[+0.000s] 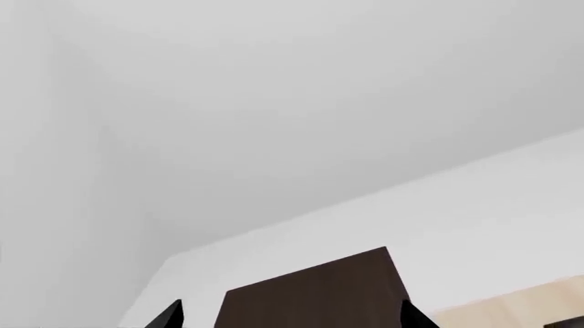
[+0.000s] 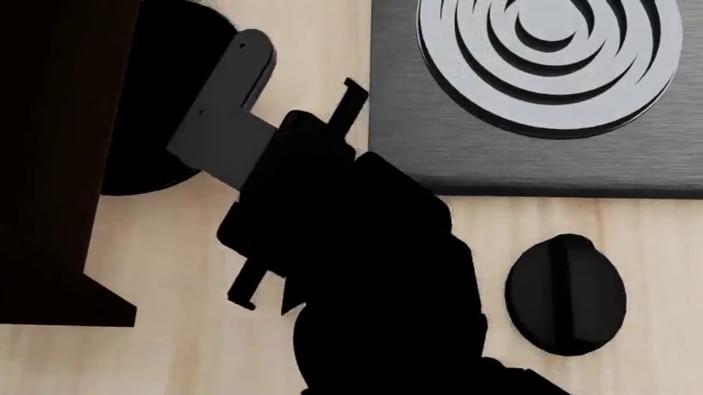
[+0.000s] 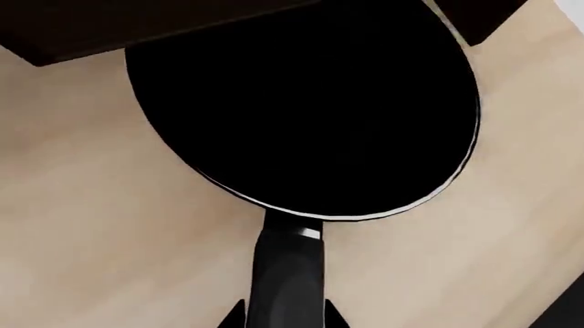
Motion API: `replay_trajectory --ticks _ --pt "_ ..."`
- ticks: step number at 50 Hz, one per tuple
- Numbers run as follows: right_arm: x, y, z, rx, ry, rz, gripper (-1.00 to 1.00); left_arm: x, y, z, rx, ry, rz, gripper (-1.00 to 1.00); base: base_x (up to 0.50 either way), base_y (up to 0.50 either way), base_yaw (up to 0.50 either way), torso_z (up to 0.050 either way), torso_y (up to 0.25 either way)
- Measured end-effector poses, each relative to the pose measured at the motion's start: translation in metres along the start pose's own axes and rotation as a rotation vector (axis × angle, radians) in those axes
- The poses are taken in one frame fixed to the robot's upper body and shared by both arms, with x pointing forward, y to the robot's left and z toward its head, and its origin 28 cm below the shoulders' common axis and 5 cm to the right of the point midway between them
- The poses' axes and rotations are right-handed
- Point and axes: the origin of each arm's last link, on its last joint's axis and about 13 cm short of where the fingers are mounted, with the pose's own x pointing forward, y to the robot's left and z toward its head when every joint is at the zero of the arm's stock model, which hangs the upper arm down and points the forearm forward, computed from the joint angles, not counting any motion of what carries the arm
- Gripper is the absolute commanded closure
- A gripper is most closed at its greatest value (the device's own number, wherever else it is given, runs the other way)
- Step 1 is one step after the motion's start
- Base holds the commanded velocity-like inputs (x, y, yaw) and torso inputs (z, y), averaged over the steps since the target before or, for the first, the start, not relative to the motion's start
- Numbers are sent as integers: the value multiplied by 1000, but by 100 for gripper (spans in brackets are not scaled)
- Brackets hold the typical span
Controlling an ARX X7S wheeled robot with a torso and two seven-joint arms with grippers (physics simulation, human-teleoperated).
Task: Put the frying pan under the cabinet shelf.
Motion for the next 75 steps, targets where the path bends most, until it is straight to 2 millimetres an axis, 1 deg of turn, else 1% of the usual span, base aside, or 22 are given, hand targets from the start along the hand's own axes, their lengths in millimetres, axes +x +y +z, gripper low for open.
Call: replay_trajectory --ticks 9,15,19,22,27,36,42,43,56,75 --pt "14 -2 8 49 -52 67 100 2 -2 -9 12 16 3 -100 0 0 0 0 0" --pt "37 -9 13 49 -95 112 100 3 -3 -20 24 37 14 -100 0 1 2 0 0" --pt "56 -8 16 8 -124 160 100 4 -2 -30 32 59 24 -100 0 2 3 0 0" --pt "65 -7 17 1 -148 192 100 7 -3 -38 37 77 30 -100 0 1 3 0 0" --pt "72 -12 13 41 -174 216 100 12 -5 -51 43 104 34 -100 2 3 5 0 0" --pt "77 -14 5 121 -206 244 100 18 -9 -73 51 149 38 -100 0 3 4 0 0" --pt "79 -14 1 164 -221 255 100 19 -12 -78 37 144 29 -100 5 1 1 0 -3" --pt "80 -14 1 171 -223 256 -100 19 -13 -79 35 142 29 -100 14 0 0 0 -13" --pt "83 -14 -2 218 -238 249 -100 18 -15 -81 19 128 39 -100 7 0 -2 0 -7" --pt "77 -29 1 217 -229 203 -100 21 -16 -80 10 138 39 -100 8 -1 -5 0 -6"
